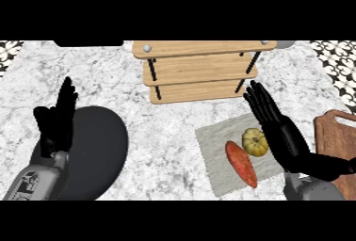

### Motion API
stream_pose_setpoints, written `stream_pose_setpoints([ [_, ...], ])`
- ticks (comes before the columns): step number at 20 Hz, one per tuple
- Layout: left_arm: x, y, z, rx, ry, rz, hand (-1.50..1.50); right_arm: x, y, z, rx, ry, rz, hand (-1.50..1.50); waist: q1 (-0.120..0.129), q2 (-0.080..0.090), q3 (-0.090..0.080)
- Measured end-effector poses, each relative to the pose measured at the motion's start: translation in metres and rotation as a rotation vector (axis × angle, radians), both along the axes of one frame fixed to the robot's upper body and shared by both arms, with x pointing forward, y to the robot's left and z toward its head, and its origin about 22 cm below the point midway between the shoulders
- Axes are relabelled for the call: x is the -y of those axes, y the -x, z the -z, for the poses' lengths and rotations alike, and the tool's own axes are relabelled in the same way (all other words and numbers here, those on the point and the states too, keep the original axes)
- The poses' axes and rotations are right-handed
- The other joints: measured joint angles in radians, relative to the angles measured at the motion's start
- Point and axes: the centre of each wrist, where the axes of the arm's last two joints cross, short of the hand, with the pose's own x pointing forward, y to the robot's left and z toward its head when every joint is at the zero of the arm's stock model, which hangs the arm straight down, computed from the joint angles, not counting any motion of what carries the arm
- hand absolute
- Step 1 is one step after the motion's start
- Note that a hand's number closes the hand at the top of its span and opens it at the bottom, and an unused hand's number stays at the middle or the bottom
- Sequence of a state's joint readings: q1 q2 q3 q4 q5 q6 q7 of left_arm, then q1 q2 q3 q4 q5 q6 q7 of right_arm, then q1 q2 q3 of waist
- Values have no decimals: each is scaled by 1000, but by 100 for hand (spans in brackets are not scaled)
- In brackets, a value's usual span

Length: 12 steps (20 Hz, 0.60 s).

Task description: Pick the squash from the placemat and place it in the tiered shelf

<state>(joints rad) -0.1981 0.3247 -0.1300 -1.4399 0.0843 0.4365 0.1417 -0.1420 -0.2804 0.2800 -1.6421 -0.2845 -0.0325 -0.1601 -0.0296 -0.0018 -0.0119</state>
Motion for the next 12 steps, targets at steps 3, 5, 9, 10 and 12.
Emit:
stream_pose_setpoints([
  [3,7,-2,4,14,-7,70,0,18,-12,-13,-35,97,54,-150,13,2,5],
  [5,16,-4,3,26,-24,146,0,36,-24,-24,-79,207,109,-150,18,3,7],
  [9,28,-2,4,33,-21,227,0,53,-28,-18,-181,122,234,150,-8,11,11],
  [10,29,-2,4,34,-23,239,0,71,-28,-20,-172,250,302,150,-14,11,5],
  [12,32,0,5,33,-21,272,0,102,-27,-20,-148,439,460,-150,-10,12,4],
])
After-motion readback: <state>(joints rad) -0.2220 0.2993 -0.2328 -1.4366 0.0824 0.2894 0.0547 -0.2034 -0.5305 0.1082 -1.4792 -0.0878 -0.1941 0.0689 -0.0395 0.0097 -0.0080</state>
